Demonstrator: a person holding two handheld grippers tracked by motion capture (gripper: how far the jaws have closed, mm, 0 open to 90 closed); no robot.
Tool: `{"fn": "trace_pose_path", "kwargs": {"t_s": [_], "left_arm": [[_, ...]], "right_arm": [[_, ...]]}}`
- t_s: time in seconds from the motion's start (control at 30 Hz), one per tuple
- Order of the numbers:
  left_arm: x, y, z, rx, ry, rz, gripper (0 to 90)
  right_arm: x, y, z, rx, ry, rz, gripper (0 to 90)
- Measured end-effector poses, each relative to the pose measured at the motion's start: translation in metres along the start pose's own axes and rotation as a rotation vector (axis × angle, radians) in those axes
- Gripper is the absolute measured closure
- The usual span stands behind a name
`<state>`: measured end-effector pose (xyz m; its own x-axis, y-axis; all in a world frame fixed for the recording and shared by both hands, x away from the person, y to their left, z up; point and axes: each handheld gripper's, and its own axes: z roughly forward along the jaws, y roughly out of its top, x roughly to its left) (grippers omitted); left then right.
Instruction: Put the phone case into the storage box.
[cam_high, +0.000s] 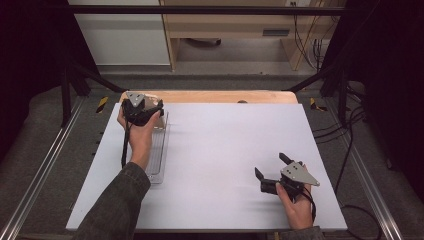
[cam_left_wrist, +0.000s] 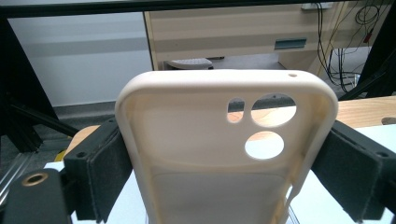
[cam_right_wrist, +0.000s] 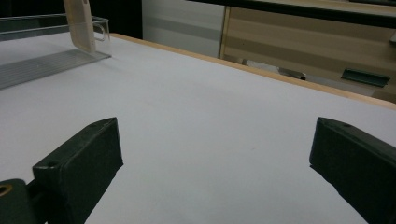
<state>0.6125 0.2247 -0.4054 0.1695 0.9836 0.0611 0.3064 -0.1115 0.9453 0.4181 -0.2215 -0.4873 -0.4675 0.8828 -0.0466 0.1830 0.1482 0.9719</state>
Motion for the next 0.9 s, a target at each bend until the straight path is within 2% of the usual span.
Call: {"fn": "trace_pose_path", "kwargs": {"t_s": [0.9], "left_arm": [[-0.0017, -0.0045, 0.0021, 0.009, 0.000, -0.010, 10.8]], "right_arm": [[0.0004, -0.0001, 0.0000, 0.003, 0.001, 0.000, 2.4]]}}
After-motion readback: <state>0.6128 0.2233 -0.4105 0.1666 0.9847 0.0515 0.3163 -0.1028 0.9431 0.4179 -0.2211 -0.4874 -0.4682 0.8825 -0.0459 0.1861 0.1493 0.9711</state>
